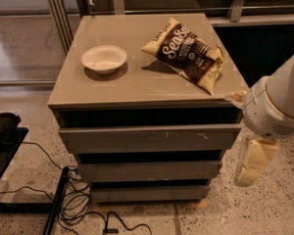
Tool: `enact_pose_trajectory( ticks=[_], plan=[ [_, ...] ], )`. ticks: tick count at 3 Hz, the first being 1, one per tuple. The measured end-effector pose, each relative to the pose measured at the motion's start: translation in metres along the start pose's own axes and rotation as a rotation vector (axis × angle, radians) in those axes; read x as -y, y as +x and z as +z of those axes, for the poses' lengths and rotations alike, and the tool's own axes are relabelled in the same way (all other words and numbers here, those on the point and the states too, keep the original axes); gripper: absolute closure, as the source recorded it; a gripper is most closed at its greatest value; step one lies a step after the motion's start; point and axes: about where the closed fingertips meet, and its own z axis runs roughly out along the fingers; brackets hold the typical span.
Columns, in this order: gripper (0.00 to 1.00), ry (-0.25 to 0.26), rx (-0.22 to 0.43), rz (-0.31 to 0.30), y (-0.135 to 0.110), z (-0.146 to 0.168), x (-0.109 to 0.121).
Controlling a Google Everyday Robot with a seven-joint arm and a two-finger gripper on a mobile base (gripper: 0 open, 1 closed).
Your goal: Open middle drawer
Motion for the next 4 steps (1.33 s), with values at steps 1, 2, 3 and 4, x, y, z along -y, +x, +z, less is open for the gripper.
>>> enact_pose_trajectory(
  ticks=[1, 2, 3, 4],
  plan=[
    [0.0, -0.018, 0.089, -0.059, 0.015, 0.043, -0.01],
    [0.0, -0.006, 0.133, -0.073, 0.03, 0.081, -0.003],
    [0.0, -0.006, 0.133, -0.074, 0.03, 0.082, -0.003],
    [0.0, -0.013, 0.148, -0.086, 0.025, 0.098, -0.001]
  ],
)
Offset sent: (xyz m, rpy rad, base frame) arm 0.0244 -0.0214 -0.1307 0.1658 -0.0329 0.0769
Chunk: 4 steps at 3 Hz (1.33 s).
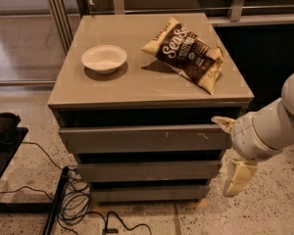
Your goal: Open middle drawer
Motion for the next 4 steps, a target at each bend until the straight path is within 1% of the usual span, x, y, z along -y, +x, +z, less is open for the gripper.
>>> enact_pose_trajectory(
  ticks=[1, 2, 3, 4],
  plan=[
    [0.0, -0.006, 0.028, 0.004, 0.005, 0.027, 0.008],
    [0.0, 0.006, 0.062, -0.012, 0.008, 0.051, 0.017],
    [0.0, 0.012, 0.09, -0.043, 0.009, 0.074, 0.022],
    [0.0, -0.004, 0.105, -0.078, 0.016, 0.105, 0.024]
  ],
)
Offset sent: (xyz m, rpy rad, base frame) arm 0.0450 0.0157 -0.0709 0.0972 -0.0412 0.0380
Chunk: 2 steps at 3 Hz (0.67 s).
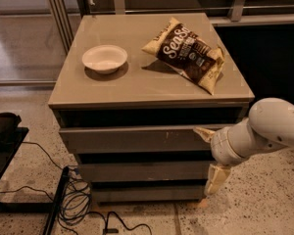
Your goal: Open middle drawer
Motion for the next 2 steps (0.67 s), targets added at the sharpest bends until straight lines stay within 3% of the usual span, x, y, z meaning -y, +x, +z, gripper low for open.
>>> enact_pose_trajectory(
  ticks=[2],
  plan=[
    [0.0, -0.051, 0.011, -0.013, 0.037, 0.039, -0.017]
  ],
)
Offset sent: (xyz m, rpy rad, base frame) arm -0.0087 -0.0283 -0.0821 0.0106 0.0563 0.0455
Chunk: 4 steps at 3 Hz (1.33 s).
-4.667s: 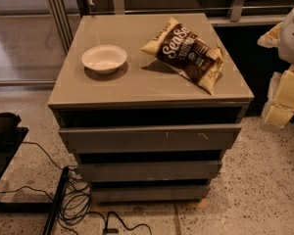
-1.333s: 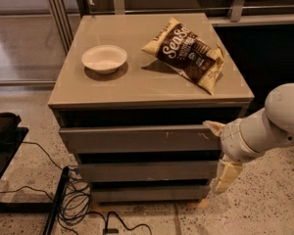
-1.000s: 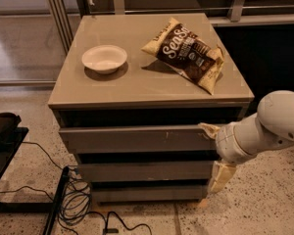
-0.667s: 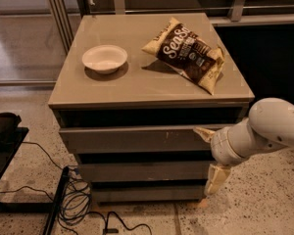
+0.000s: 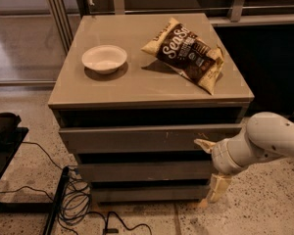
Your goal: Open middle drawer
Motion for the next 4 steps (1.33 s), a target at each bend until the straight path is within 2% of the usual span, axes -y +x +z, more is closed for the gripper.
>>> enact_pose_trajectory(
  ticks=[1, 2, 3, 4],
  plan=[
    [0.0, 0.016, 0.034, 0.005, 0.017, 0.029, 0.003],
    [0.0, 0.057, 0.048, 0.02, 0.031, 0.056, 0.008],
    [0.0, 0.099, 0.015, 0.04, 0.041, 0.079, 0.016],
    [0.0, 0.135, -0.023, 0.113, 0.042, 0.09, 0.031]
  ],
)
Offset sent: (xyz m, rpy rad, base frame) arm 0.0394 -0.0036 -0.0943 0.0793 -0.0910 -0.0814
